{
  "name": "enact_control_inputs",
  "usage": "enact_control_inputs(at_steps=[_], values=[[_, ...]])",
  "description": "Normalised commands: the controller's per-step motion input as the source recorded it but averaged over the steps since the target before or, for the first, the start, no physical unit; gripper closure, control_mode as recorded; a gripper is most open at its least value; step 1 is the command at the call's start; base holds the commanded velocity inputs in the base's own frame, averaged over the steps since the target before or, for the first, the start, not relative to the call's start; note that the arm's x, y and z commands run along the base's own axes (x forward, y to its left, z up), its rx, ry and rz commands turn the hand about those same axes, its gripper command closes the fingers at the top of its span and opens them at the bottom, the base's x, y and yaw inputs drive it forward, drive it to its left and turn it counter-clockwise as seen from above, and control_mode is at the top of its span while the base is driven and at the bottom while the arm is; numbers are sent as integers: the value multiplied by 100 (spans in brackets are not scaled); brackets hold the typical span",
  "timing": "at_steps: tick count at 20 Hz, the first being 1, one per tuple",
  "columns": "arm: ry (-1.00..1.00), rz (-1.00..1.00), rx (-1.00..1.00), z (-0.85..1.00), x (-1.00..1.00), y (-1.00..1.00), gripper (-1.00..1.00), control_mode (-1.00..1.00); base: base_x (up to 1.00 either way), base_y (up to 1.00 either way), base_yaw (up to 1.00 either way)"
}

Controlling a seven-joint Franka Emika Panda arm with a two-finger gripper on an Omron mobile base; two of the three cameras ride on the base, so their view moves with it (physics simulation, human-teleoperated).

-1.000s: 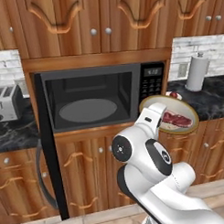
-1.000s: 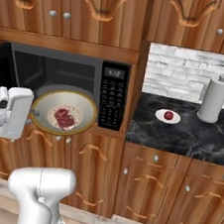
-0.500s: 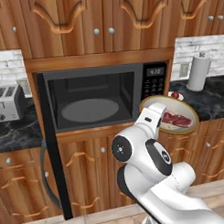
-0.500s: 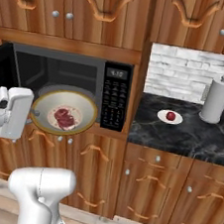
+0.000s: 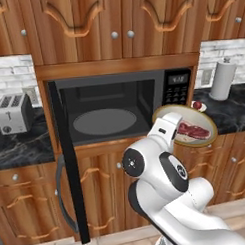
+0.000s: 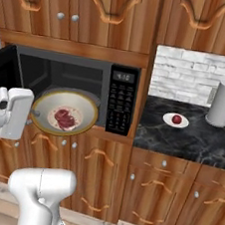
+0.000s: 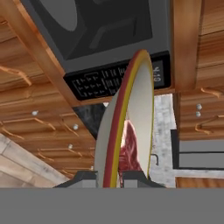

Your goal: Remove the apple from the bowl and place it on the small plate. Then place the bowl with only the steak in the microwave, close the door, and press the start button to microwave the steak.

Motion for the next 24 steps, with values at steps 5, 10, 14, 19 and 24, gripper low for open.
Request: enact_control_inputs(at_steps=[5, 10, 14, 19, 24], values=[[0, 0, 0, 0, 0, 0, 100, 100, 20, 4, 0], [0, 0, 0, 0, 0, 0, 100, 100, 6, 0, 0], [0, 0, 0, 0, 0, 0, 100, 100, 2, 0, 0], [11, 10, -1, 0, 52, 17, 100, -100, 0, 0, 1], [18, 27, -1, 0, 100, 38, 100, -100, 0, 0, 0]])
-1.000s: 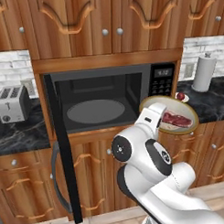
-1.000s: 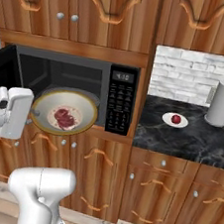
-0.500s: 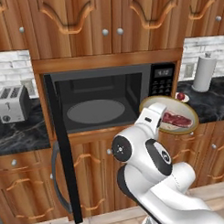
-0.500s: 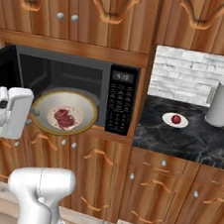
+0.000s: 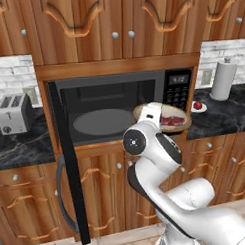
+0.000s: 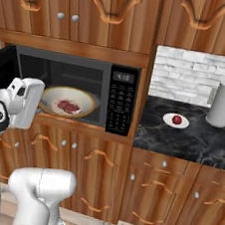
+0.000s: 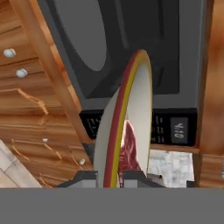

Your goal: Remove the apple from the bowl and place it on the small plate. Then place the bowl with only the steak in the microwave, close the door, and press the start button to microwave the steak.

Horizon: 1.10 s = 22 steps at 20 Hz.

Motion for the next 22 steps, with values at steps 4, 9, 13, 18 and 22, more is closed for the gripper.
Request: enact_control_inputs(at_steps=[4, 9, 13, 18, 22], values=[[24, 8, -7, -3, 97, 54, 100, -100, 0, 0, 0], [16, 2, -1, -15, 81, 21, 100, -100, 0, 0, 0], [14, 2, 0, -16, 82, 5, 100, -100, 0, 0, 0], [2, 5, 0, -18, 64, 7, 100, -100, 0, 0, 0], [0, 6, 0, -53, 39, 27, 100, -100, 0, 0, 0]])
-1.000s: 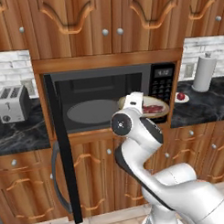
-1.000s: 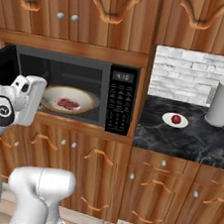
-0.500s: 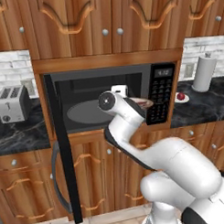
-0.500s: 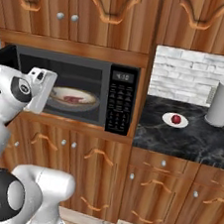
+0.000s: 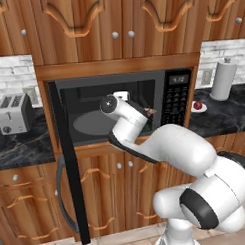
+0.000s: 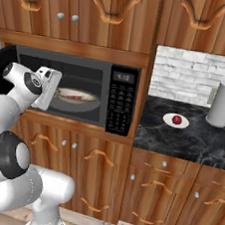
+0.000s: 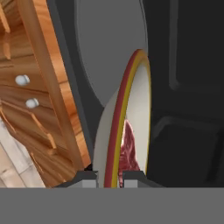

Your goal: Remove the apple from the bowl and place it on the small plate. Then place the bowl with only the steak in the microwave, close the door, and press the start button to microwave the steak.

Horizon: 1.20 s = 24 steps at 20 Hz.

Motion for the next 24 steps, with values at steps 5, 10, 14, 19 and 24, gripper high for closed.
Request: enact_control_inputs(at_steps=[5, 10, 14, 19, 24], values=[[0, 6, 0, -54, 49, 32, 100, -100, 0, 0, 0], [1, 6, 0, -46, 62, 33, 100, -100, 0, 0, 0], [4, 7, 0, -46, 59, 25, 100, -100, 0, 0, 0], [3, 7, 0, -55, 63, 14, 100, -100, 0, 0, 0], [1, 8, 0, -59, 65, 1, 100, -100, 0, 0, 0]])
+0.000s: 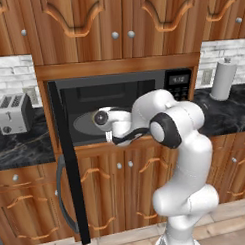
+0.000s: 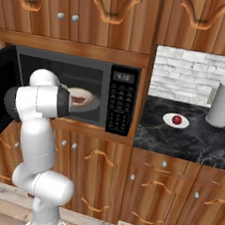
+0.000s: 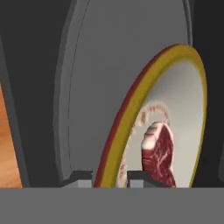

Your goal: Remove the apple from the bowl and place it on the small plate. Then place the bowl with only the steak in the microwave, close the door, and press the start button to microwave the steak.

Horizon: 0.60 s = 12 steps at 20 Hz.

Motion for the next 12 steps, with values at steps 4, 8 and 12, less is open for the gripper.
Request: enact_control_inputs(at_steps=[4, 8, 12], values=[[4, 7, 0, -26, 59, 6, 100, -100, 0, 0, 0], [5, 5, 0, -3, 47, 12, -100, -100, 0, 0, 0], [0, 0, 0, 2, -26, 3, -100, -100, 0, 0, 0]])
